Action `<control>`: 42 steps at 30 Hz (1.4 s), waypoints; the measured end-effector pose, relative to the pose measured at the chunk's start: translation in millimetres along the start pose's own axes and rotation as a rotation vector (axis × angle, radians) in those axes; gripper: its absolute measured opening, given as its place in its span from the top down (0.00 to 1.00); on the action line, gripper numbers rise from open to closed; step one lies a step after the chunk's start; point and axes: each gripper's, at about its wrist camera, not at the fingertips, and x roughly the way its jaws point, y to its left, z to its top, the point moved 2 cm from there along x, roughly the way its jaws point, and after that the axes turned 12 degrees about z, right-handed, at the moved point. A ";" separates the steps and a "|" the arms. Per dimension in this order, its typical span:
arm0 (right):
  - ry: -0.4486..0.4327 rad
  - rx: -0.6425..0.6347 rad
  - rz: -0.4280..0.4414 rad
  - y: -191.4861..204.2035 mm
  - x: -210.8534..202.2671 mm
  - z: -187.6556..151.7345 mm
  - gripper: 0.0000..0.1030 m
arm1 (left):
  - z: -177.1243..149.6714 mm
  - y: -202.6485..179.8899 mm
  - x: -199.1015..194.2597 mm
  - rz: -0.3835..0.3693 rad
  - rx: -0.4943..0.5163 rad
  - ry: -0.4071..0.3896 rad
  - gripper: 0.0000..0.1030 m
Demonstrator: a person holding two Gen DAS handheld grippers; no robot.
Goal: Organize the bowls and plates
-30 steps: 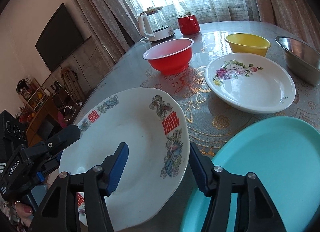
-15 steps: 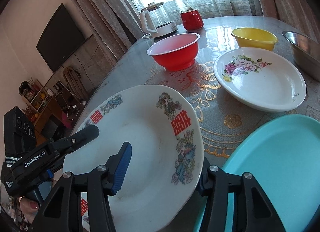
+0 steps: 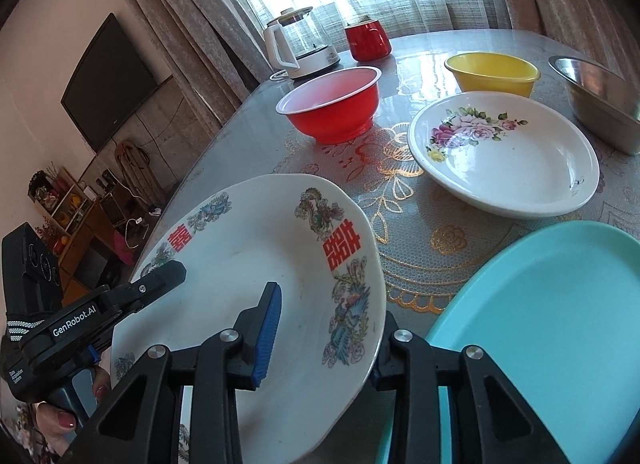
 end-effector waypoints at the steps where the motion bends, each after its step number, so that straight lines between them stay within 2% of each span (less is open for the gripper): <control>1: -0.003 0.006 0.007 -1.2 -0.8 0.0 0.67 | -0.1 -0.2 -1.4 -0.010 0.001 -0.004 0.76; 8: -0.026 -0.010 0.066 4.0 -6.0 -0.4 0.76 | 0.4 -2.4 -2.2 -0.035 0.011 -0.005 0.76; 14: -0.031 -0.022 0.080 6.8 -7.1 -0.5 0.76 | -0.2 -7.3 -3.8 -0.053 0.035 -0.006 0.77; 22: -0.053 -0.093 0.048 16.7 -13.0 -2.6 0.77 | -0.3 -9.7 -5.4 -0.055 0.045 -0.017 0.83; 32: -0.034 -0.037 0.024 5.3 -13.2 -3.9 0.77 | -6.5 -20.5 5.8 -0.001 0.122 0.049 0.82; 37: -0.039 -0.047 0.026 6.4 -16.4 -5.0 0.77 | -7.8 -24.2 -0.8 0.004 0.145 0.018 0.82; 42: -0.050 -0.049 0.034 7.2 -24.9 -6.4 0.77 | -10.9 -36.1 -11.2 0.029 0.213 -0.037 0.81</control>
